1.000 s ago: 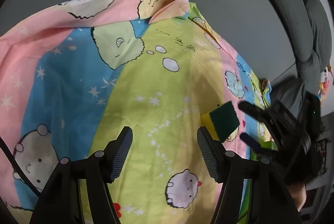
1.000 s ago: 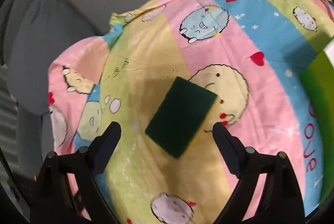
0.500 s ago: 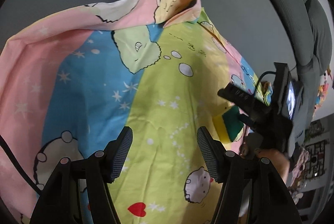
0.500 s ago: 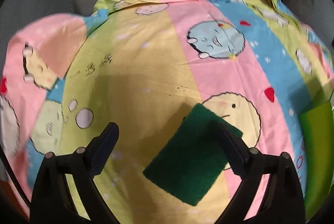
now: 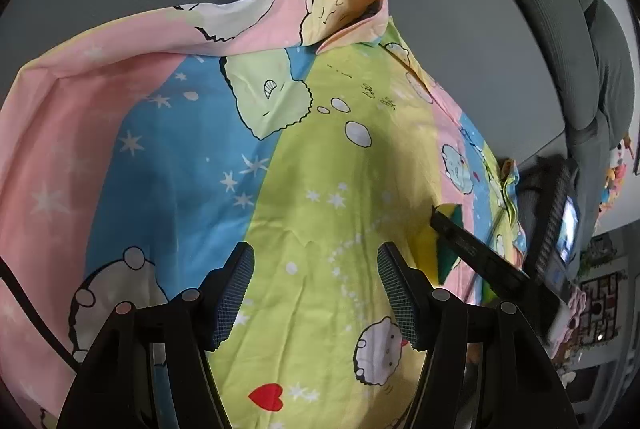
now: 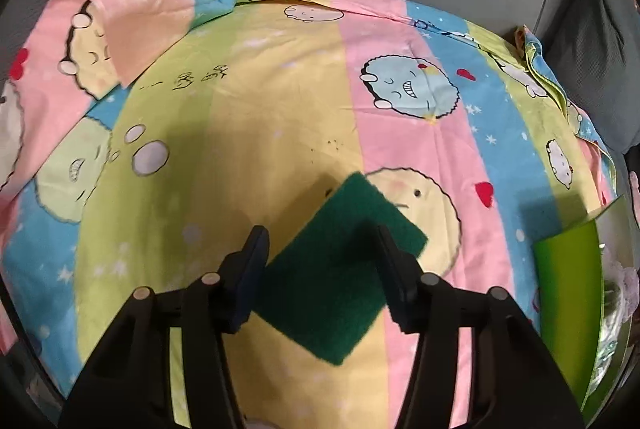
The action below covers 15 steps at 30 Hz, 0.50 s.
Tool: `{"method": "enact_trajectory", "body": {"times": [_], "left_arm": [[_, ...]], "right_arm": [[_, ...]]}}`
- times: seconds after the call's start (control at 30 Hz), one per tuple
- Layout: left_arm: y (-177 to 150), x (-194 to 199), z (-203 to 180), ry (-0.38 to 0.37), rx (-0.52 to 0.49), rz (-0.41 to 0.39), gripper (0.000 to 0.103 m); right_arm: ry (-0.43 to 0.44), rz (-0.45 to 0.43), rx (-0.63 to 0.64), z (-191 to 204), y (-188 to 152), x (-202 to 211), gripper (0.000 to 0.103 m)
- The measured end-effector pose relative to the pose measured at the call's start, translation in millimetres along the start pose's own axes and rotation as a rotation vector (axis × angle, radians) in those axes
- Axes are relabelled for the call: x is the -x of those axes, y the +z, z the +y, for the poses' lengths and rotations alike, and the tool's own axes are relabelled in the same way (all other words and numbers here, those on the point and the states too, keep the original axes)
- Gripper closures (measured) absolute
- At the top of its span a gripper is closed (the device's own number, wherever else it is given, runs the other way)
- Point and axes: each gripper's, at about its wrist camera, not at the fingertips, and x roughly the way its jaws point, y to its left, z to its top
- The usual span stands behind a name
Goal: Organize objects
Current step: 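Close the right gripper on the green-and-yellow sponge and lift it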
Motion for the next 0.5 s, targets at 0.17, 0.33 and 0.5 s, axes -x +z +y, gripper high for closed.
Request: {"method": "enact_trajectory", "body": {"times": [0.17,0.33,0.5], "left_arm": [[-2.4,1.1,-2.6,-0.009,-0.006,-0.002,0.039],[-5.6,-2.2,-5.4,0.004,-0.019,0.011,0.039],[-5.6,-3.6,-7.1,0.015,-0.023,0.011,0.039]], "right_arm": [[0.139,0.04,0.025,0.7,-18.4,18.7,0.066],[0.244,0.054,0.022,-2.0,-35.9,31.0,0.063],[0.302,-0.018,0.001,-14.4,-28.7,58.9,0.005]]}}
